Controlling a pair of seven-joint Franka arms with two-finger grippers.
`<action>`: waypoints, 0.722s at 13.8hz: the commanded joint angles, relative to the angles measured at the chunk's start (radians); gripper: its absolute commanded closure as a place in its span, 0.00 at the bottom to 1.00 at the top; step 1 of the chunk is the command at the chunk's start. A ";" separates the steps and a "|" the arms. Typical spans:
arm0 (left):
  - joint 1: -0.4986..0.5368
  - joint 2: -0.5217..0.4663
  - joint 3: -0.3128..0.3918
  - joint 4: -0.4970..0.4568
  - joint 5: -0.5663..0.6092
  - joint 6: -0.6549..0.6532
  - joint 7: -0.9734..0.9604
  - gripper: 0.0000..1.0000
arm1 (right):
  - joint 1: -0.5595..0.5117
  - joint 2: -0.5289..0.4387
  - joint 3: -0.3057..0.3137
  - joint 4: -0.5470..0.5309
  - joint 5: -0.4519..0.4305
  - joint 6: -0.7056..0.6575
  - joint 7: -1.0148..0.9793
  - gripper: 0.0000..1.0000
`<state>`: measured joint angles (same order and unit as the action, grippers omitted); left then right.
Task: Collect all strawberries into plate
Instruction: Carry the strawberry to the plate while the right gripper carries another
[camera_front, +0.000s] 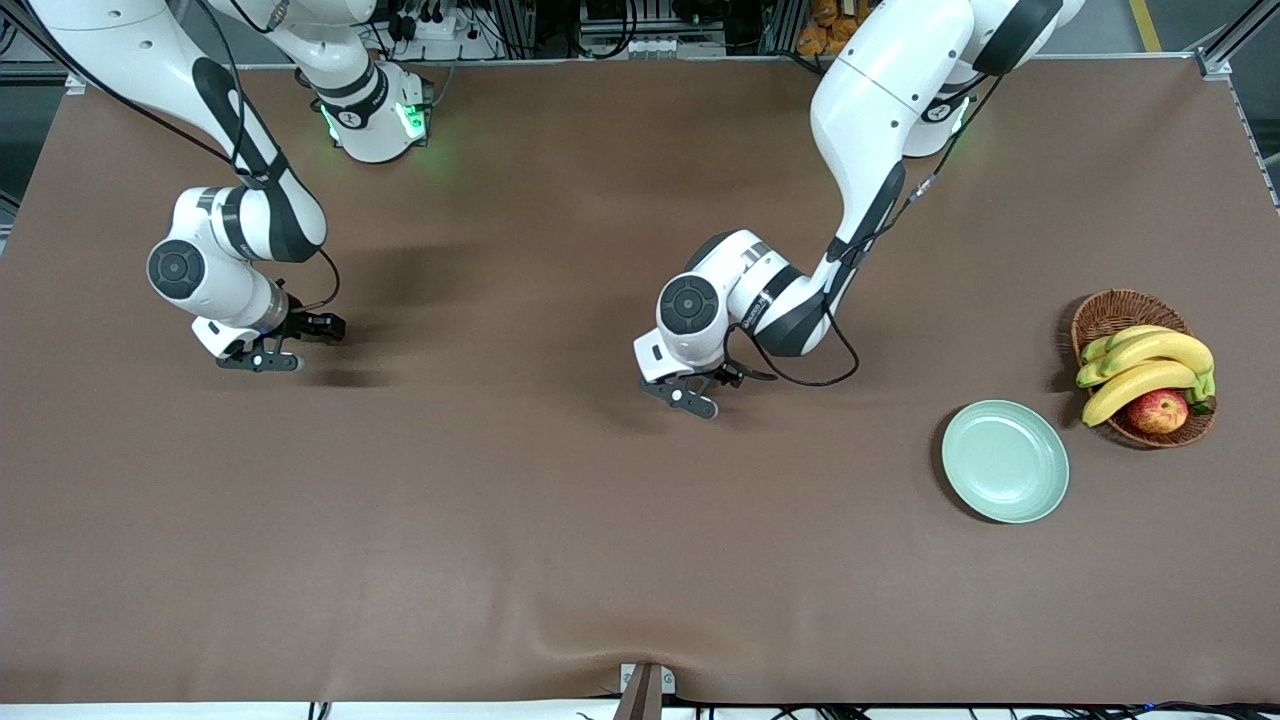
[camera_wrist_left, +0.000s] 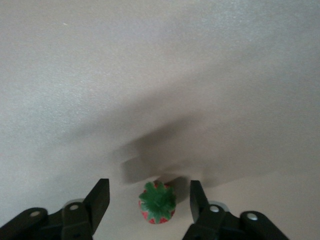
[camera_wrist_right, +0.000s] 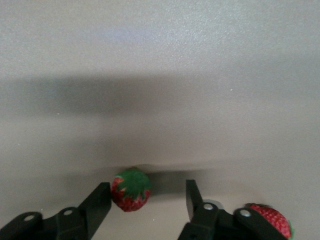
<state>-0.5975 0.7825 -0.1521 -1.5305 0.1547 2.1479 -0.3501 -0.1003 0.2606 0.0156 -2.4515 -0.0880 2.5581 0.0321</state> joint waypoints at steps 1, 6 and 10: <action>-0.016 -0.005 0.003 -0.003 0.002 -0.009 -0.024 0.28 | 0.002 0.008 0.012 -0.012 -0.018 0.022 0.031 0.34; -0.016 -0.008 0.003 -0.005 0.003 -0.037 -0.020 0.28 | 0.005 0.011 0.012 -0.014 -0.004 0.016 0.031 0.52; -0.016 -0.008 0.003 -0.007 0.002 -0.057 -0.023 0.48 | 0.004 0.008 0.014 0.000 -0.004 -0.004 0.022 0.99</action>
<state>-0.6088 0.7825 -0.1518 -1.5331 0.1547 2.1082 -0.3552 -0.0970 0.2730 0.0263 -2.4522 -0.0862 2.5576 0.0478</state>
